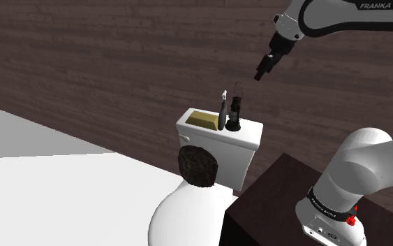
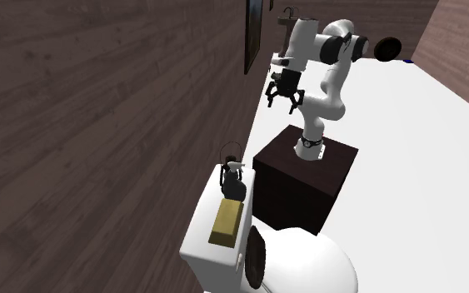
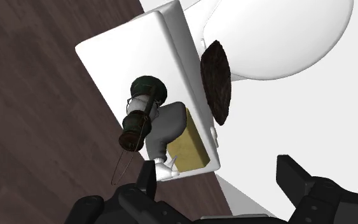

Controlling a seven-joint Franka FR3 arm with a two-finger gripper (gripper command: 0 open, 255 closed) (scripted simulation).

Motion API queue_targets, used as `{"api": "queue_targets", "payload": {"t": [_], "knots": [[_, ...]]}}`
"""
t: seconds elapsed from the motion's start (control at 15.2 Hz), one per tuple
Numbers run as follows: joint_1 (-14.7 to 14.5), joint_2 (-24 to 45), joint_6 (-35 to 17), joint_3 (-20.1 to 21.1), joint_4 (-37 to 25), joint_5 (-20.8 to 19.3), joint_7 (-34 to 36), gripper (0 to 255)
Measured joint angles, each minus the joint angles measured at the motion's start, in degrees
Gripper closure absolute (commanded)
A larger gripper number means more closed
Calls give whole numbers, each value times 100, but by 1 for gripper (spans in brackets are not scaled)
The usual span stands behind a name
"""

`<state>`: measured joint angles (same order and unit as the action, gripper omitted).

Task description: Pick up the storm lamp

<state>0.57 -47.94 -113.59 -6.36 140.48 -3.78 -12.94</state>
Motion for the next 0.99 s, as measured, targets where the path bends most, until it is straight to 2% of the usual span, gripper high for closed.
{"api": "queue_targets", "payload": {"t": [0.4,0.66,0.86,0.99], "knots": [[-164,376,-1675,-917,776,-11,-1017,0],[-527,959,-2754,-1659,929,191,-1828,0],[-1067,1533,-3546,-2412,887,546,-2612,0],[-1623,1917,-4006,-3048,773,929,-3238,0]]}}
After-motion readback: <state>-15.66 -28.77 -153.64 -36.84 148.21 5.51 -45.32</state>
